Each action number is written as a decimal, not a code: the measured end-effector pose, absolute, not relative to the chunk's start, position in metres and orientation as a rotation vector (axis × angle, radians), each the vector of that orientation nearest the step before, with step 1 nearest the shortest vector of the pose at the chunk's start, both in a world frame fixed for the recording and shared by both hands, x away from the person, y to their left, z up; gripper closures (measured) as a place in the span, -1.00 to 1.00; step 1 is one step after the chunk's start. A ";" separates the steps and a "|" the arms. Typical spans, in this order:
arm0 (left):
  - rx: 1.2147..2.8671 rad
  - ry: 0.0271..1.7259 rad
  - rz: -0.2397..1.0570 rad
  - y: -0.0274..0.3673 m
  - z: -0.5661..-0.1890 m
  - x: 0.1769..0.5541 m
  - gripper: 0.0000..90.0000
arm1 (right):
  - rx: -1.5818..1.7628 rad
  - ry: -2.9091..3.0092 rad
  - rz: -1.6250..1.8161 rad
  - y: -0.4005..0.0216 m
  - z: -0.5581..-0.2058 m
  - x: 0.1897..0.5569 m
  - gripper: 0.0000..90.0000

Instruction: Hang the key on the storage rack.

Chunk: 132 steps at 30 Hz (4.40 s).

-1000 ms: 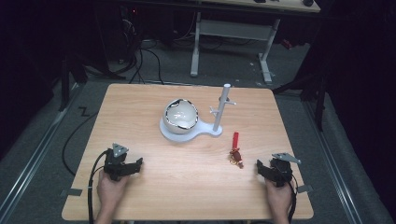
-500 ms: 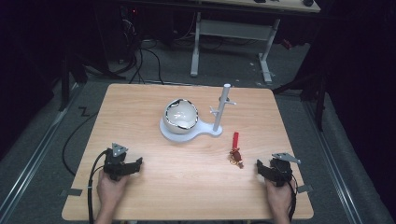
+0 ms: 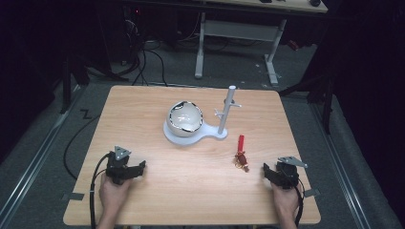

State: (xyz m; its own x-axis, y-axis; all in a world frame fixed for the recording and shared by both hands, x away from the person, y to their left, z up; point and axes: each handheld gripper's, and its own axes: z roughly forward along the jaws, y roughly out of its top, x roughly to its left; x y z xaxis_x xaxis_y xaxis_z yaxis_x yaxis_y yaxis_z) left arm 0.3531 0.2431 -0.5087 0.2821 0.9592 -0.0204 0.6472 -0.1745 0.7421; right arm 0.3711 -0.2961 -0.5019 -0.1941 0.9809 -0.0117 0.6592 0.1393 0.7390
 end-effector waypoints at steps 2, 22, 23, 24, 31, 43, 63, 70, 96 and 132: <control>1.905 1.439 0.616 0.243 -0.509 0.353 -0.56 | 1.574 1.916 0.842 -0.296 -0.501 0.371 -0.06; 1.908 1.440 0.621 0.243 -0.509 0.353 -0.56 | 1.540 1.920 0.976 -0.295 -0.493 0.357 0.01; 1.908 1.440 0.620 0.243 -0.509 0.353 -0.56 | 1.537 1.922 0.987 -0.294 -0.492 0.356 0.01; 1.908 1.440 0.620 0.243 -0.509 0.353 -0.56 | 1.525 1.927 0.993 -0.293 -0.491 0.356 0.02; 1.910 1.440 0.622 0.242 -0.509 0.353 -0.56 | 1.464 1.965 1.061 -0.281 -0.483 0.353 0.06; 1.909 1.440 0.621 0.242 -0.509 0.353 -0.56 | 1.420 2.013 1.087 -0.267 -0.479 0.358 0.11; 1.912 1.440 0.624 0.242 -0.509 0.353 -0.56 | 1.392 2.108 1.156 -0.236 -0.482 0.382 0.26; 1.910 1.440 0.622 0.242 -0.509 0.353 -0.56 | 1.415 2.129 1.150 -0.233 -0.488 0.386 0.28; 1.912 1.441 0.624 0.242 -0.509 0.353 -0.56 | 1.388 2.153 1.166 -0.230 -0.494 0.390 0.49; 1.909 1.442 0.625 0.242 -0.509 0.353 -0.55 | 1.197 2.049 1.311 -0.250 -0.415 0.381 0.50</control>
